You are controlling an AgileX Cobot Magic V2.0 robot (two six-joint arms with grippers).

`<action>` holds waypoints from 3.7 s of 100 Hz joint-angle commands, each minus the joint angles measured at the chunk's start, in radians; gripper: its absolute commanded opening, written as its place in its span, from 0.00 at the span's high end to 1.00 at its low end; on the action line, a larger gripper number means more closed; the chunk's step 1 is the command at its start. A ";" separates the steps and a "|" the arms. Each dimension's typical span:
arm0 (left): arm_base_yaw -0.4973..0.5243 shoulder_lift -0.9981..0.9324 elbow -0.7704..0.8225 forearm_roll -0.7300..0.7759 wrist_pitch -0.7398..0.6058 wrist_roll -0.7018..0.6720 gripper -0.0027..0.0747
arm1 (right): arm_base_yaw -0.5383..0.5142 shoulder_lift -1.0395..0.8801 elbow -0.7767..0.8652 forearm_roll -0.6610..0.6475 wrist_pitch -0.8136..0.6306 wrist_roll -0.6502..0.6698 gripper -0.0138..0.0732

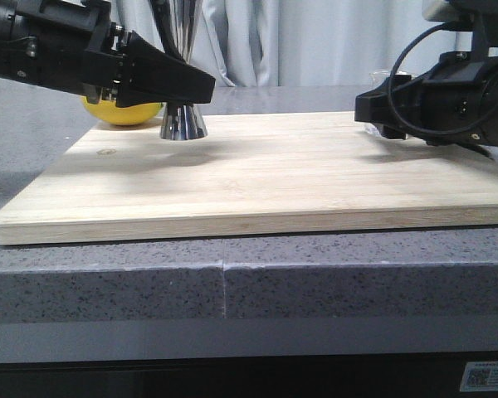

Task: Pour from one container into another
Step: 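Grasp the glass beaker with the right gripper and lift it, then carry the beaker above the jigger held by the left gripper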

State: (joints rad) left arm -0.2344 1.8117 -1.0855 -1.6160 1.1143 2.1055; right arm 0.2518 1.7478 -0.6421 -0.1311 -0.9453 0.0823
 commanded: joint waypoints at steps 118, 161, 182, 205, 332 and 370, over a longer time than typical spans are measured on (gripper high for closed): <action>-0.040 -0.057 -0.028 -0.044 0.124 -0.030 0.96 | 0.031 -0.401 -0.110 -0.197 0.268 0.000 0.64; -0.079 -0.057 -0.028 -0.042 0.144 -0.030 0.99 | 0.145 -0.401 -0.267 -0.297 0.402 0.000 0.64; -0.079 -0.057 -0.028 -0.042 0.147 -0.030 0.99 | 0.176 -0.401 -0.323 -0.359 0.456 0.000 0.64; -0.079 -0.057 -0.028 -0.042 0.154 -0.032 0.99 | 0.189 -0.401 -0.328 -0.413 0.490 0.000 0.64; -0.114 -0.057 -0.028 -0.028 0.154 -0.036 0.99 | 0.256 -0.405 -0.328 -0.602 0.535 0.000 0.64; -0.114 -0.057 -0.028 -0.028 0.154 -0.036 0.99 | 0.259 -0.405 -0.328 -0.656 0.536 0.000 0.64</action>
State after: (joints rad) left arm -0.3374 1.8100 -1.0855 -1.5765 1.1581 2.0748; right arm 0.5101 1.3848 -0.9327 -0.7763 -0.3507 0.0823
